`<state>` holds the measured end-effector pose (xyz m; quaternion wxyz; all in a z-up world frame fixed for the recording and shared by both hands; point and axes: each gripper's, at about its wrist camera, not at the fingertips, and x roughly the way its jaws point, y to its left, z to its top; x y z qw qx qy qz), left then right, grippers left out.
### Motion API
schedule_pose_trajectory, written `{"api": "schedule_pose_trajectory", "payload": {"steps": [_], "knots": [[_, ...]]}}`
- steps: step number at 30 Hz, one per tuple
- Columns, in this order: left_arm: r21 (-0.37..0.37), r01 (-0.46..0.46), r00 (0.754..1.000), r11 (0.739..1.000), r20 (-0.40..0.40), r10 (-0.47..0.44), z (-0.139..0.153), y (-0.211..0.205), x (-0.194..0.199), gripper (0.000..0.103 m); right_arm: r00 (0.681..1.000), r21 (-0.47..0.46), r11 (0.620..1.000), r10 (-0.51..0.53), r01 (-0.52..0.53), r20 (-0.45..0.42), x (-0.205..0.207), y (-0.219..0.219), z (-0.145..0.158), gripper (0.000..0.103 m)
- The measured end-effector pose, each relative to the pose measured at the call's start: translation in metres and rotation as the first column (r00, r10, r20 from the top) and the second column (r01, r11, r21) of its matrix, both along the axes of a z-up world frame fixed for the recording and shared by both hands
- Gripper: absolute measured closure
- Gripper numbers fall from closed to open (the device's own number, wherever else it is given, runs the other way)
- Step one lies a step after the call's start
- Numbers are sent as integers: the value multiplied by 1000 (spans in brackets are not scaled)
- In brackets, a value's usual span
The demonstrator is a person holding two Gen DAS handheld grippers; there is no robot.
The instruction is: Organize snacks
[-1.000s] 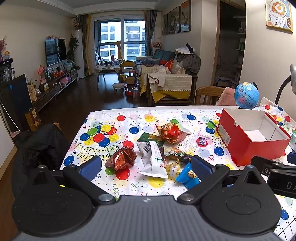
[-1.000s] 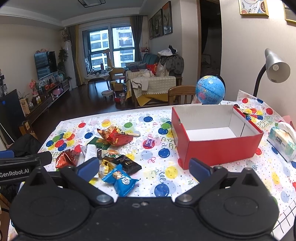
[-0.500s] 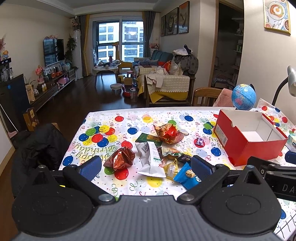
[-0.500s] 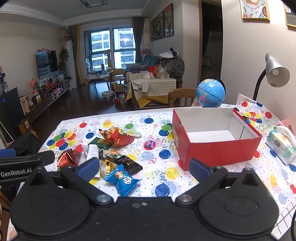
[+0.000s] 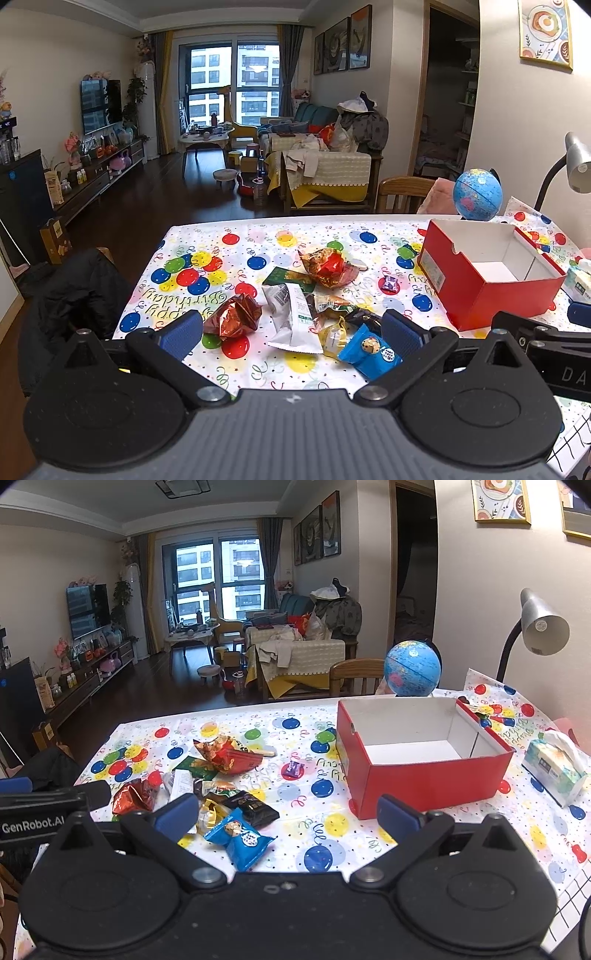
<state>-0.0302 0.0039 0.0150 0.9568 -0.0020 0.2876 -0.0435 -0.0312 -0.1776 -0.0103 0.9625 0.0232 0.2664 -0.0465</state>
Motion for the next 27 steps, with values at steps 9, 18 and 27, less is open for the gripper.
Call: {"api": "schedule_pose_trajectory", "payload": {"steps": [9, 18, 27], "knots": [[-15, 12, 1000, 1000, 1, -12, -2, 2, 5, 0, 1000, -9, 1000, -11, 11, -8, 1, -2, 0, 0], [-4, 9, 999, 1000, -53, -10, -37, 17, 38, 0, 989, -1, 993, 121, -122, -81, 33, 3, -31, 8], [72, -3, 994, 997, -107, 10, -77, 29, 80, 0, 956, 9, 976, 215, -218, -200, 82, 11, -75, 17]]}}
